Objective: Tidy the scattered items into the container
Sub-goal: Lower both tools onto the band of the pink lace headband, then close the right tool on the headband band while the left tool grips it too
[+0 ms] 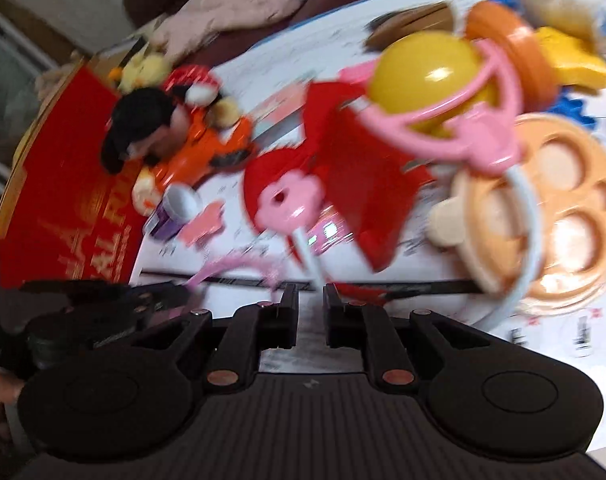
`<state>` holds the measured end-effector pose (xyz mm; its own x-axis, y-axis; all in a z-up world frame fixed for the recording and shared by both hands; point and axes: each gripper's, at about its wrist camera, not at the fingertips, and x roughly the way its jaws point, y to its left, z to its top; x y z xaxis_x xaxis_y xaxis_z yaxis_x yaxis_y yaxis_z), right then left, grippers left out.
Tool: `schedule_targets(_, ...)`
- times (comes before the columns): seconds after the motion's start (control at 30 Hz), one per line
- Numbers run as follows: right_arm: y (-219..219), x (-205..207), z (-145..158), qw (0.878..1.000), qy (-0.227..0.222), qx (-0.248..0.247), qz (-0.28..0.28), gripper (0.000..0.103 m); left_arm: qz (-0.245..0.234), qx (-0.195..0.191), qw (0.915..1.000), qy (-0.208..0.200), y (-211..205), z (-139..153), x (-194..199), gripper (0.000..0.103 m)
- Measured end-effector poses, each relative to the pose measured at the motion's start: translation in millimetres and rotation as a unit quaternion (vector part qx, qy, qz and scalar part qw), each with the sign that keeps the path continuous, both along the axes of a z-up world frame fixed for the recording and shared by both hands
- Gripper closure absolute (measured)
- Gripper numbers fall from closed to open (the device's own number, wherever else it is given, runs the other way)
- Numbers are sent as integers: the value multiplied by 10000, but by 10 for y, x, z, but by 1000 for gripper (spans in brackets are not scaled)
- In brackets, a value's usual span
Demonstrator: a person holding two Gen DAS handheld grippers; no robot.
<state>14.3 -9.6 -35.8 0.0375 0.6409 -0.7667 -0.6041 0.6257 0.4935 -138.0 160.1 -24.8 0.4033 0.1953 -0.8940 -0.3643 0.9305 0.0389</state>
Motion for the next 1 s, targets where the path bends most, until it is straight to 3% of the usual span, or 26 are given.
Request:
schedule_targets(0.17,-38,56,-17,9999,-22,-12,-121,87,274,81,9995,138,160,-24,-22,93)
schedule_targets(0.33,-36,98,21,9999,-44,62,-138,87,455,41,9986,283,242,-83,-132,95)
schedule_targets(0.4,35,51,16,9999,50,105,-5,87,419,-15,9988,255,230,-61,-171,100)
schedule_targets(0.63,499,-343,-123,9960,173,-64,878,87,344,-88,9994,45,235,16,-237,99)
schedule_targets(0.7,590,-416,-147,9948,115,-124,1002,87,270,-92,9996,55,238,-22,-253,90)
schedule_targets(0.73,628,-443,-157,9944,68,-170,1043,86,244,-97,9996,64,240,-48,-265,73)
schedule_targets(0.8,679,-464,-175,9941,-11,-252,1056,82,197,-53,9998,63,234,-95,-288,66)
schedule_targets(0.87,699,-455,-193,9945,-24,-328,994,81,120,-36,9999,83,233,-148,-290,51)
schedule_targets(1.0,797,-439,-248,9942,-33,-449,981,76,-141,108,9997,166,195,-240,-228,44)
